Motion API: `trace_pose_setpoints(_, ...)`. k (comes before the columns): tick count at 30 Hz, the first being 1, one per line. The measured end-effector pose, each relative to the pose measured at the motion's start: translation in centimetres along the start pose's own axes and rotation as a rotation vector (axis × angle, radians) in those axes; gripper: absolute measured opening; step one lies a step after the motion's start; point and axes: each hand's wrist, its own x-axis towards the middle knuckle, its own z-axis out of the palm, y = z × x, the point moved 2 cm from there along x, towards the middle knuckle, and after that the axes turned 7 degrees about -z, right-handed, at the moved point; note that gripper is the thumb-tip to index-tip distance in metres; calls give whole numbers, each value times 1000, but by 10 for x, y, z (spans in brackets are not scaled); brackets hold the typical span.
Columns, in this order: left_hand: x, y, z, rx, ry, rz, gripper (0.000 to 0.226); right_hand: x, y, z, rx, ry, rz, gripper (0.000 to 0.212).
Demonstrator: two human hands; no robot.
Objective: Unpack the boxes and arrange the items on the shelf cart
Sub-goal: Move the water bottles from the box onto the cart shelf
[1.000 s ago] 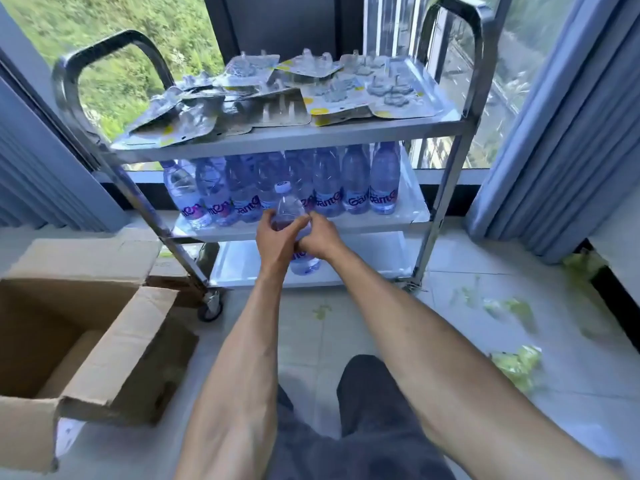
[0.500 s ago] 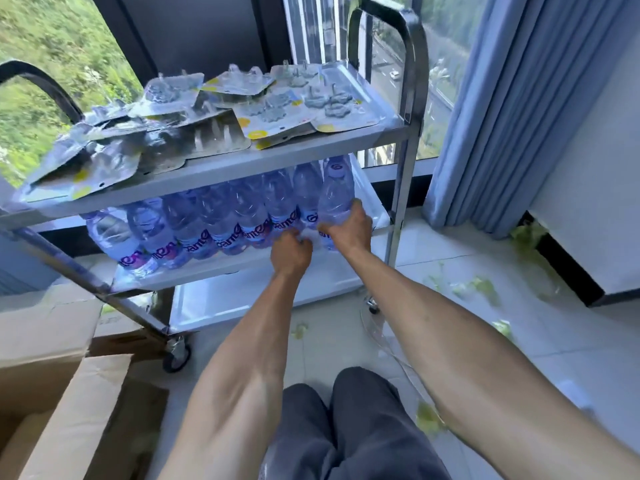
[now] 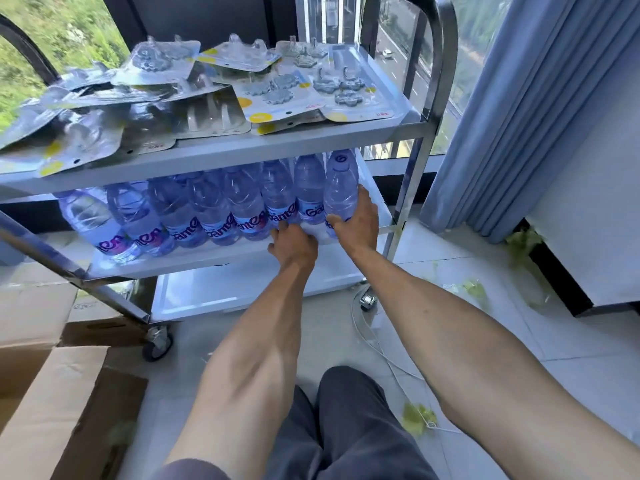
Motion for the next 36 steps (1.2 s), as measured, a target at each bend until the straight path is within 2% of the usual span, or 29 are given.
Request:
trace_pose_setpoints(6,-8,-2,8,40,52,36,35,-1,2,4,-67,-38,58,98)
trace_pose_setpoints(16,-9,0,8,37,57,51,40,10,4,6,-15,76,89,77)
trace_pose_setpoints(29,-6,-2,10,58,58,57,39,30,10,8,31,-6,52,72)
trace_pose_setpoints(36,-2,-2,13,28,89,47,35,35,5,17,96,39,86,69)
